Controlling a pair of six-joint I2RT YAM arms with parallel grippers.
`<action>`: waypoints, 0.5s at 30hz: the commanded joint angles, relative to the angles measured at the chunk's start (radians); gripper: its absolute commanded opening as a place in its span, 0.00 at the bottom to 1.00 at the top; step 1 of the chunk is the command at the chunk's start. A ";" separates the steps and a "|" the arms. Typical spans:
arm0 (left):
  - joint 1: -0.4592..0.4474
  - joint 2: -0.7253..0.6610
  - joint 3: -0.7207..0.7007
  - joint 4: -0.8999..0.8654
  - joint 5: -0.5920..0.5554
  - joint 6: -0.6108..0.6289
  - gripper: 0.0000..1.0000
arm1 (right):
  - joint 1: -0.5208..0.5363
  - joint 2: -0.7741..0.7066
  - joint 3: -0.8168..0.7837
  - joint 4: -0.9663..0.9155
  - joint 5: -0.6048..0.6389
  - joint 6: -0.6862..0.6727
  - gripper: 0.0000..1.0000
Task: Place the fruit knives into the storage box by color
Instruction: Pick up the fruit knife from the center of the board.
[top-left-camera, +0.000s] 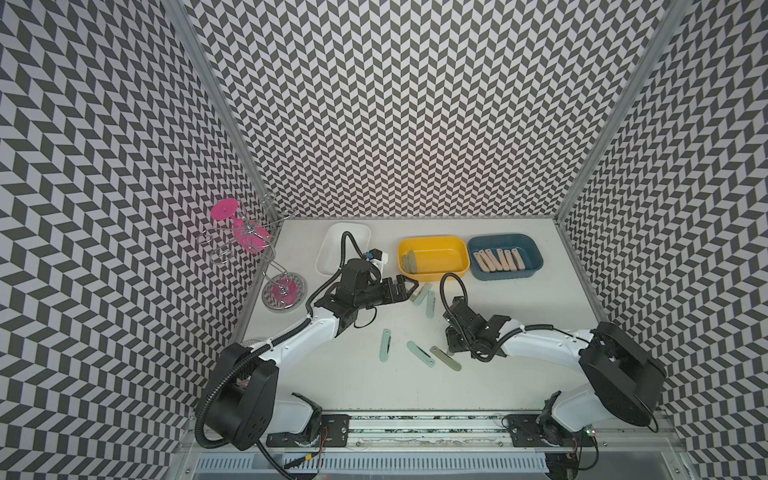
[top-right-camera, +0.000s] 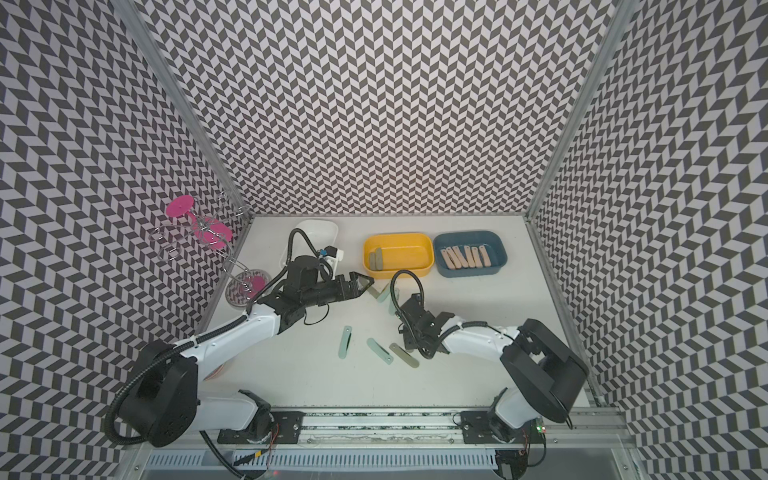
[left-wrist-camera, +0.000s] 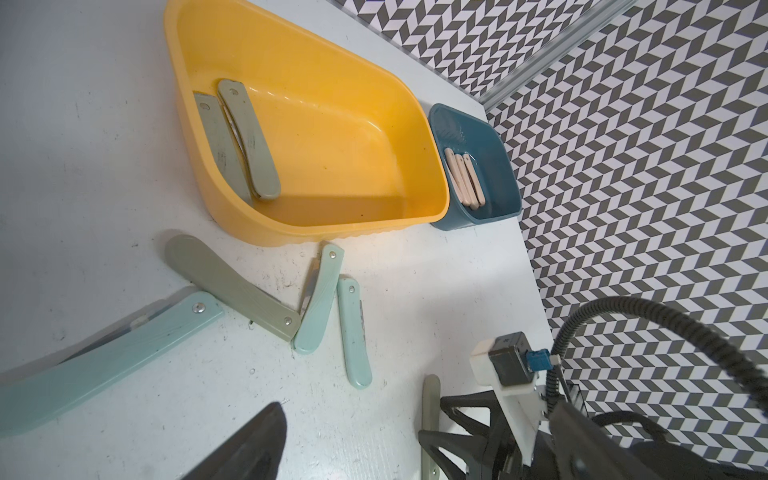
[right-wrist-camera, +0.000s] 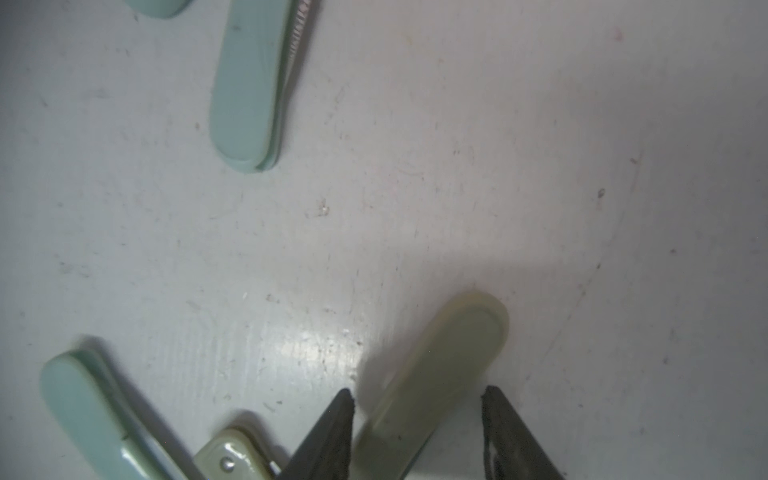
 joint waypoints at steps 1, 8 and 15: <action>-0.005 -0.016 0.005 0.029 0.006 0.004 1.00 | 0.008 0.060 0.032 0.017 0.013 0.001 0.40; 0.001 -0.025 0.001 0.026 0.005 0.006 1.00 | 0.008 0.118 0.096 -0.009 0.074 -0.057 0.26; 0.000 -0.024 0.000 0.027 0.003 0.007 1.00 | 0.009 0.115 0.099 -0.021 0.093 -0.080 0.28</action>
